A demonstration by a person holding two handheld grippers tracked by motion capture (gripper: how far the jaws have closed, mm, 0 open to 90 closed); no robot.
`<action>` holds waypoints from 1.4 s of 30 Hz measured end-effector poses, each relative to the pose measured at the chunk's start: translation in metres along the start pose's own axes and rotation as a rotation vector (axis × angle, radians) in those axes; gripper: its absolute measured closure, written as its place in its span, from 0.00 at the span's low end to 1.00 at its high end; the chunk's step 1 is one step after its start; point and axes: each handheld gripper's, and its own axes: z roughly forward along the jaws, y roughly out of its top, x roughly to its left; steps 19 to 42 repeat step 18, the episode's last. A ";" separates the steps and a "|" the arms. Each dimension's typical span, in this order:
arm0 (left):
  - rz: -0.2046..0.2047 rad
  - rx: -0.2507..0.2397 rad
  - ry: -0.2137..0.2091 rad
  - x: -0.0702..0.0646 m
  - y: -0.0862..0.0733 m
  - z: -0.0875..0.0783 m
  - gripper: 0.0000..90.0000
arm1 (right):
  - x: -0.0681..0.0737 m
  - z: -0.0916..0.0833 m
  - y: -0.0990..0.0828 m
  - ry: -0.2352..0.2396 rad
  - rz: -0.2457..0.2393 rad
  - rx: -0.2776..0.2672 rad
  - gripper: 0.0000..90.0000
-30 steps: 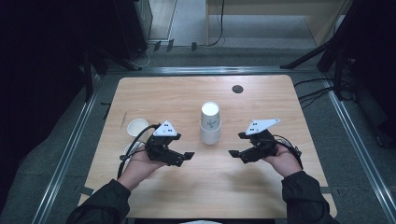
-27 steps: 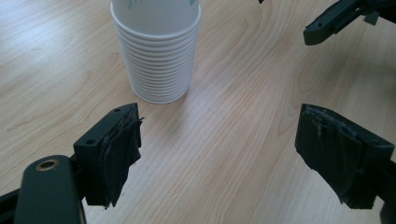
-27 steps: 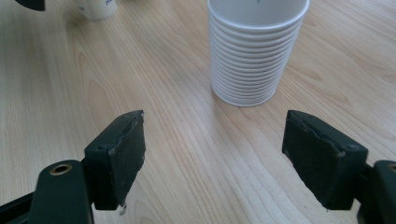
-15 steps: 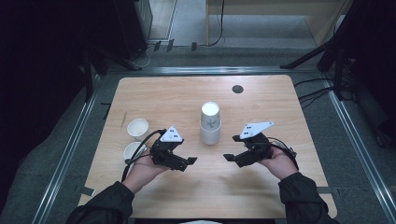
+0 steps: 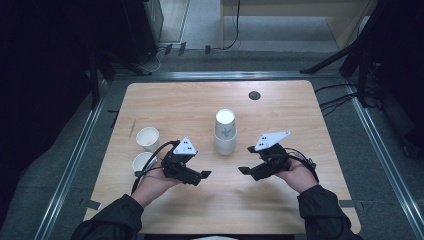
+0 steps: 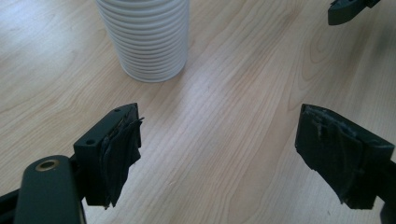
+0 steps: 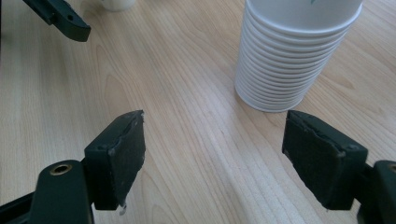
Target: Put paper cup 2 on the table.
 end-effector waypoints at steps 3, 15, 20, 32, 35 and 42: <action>-0.001 0.000 0.001 0.000 0.000 0.000 0.16 | 0.000 0.000 0.000 0.000 -0.002 0.001 0.24; -0.002 0.003 0.003 0.000 -0.001 0.000 0.16 | 0.000 0.000 0.000 0.003 0.003 0.006 0.24; -0.008 0.010 0.012 0.000 0.000 0.001 0.16 | 0.000 0.000 -0.001 0.003 0.000 0.006 0.24; -0.008 0.010 0.012 0.000 0.000 0.001 0.16 | 0.000 0.000 -0.001 0.003 0.000 0.006 0.24; -0.008 0.010 0.012 0.000 0.000 0.001 0.16 | 0.000 0.000 -0.001 0.003 0.000 0.006 0.24; -0.008 0.010 0.012 0.000 0.000 0.001 0.16 | 0.000 0.000 -0.001 0.003 0.000 0.006 0.24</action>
